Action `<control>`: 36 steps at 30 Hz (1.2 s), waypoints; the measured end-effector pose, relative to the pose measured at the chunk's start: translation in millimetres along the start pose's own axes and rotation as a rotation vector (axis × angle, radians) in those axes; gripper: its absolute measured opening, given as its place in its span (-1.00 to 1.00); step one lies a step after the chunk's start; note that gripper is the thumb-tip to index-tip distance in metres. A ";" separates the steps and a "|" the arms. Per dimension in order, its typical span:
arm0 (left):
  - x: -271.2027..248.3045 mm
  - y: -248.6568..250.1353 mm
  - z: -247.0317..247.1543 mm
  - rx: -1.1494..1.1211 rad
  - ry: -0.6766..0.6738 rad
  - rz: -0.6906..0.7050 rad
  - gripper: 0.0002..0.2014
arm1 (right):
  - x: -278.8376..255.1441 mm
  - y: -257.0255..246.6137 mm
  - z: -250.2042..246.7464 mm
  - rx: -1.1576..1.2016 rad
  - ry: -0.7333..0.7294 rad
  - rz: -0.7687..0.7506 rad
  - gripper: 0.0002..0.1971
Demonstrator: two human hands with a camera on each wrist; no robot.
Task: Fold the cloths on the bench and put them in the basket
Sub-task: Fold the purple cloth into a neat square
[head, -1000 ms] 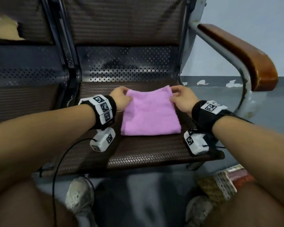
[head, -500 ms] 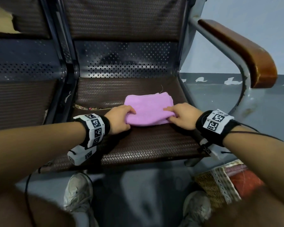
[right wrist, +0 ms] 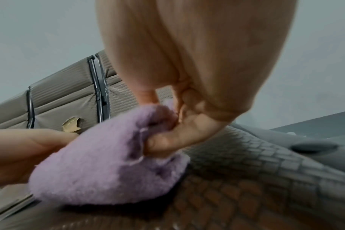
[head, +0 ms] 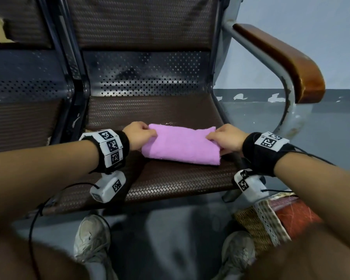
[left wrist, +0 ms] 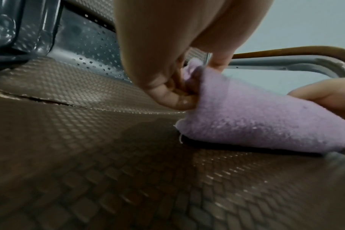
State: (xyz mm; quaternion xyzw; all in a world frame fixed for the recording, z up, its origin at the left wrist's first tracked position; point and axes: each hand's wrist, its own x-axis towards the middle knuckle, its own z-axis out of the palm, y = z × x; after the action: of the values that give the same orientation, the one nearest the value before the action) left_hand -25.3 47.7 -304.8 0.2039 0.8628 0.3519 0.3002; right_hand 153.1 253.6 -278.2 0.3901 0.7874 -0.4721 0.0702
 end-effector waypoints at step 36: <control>-150.3 204.1 364.1 0.021 -0.970 0.374 -0.68 | -231.6 282.2 -142.3 0.775 0.579 0.430 -0.80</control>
State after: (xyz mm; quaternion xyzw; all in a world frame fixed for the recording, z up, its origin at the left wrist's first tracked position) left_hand 355.0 276.2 -307.9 0.4973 0.5767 0.2556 0.5956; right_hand 540.7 310.8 -284.2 0.6544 0.4445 -0.5765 -0.2045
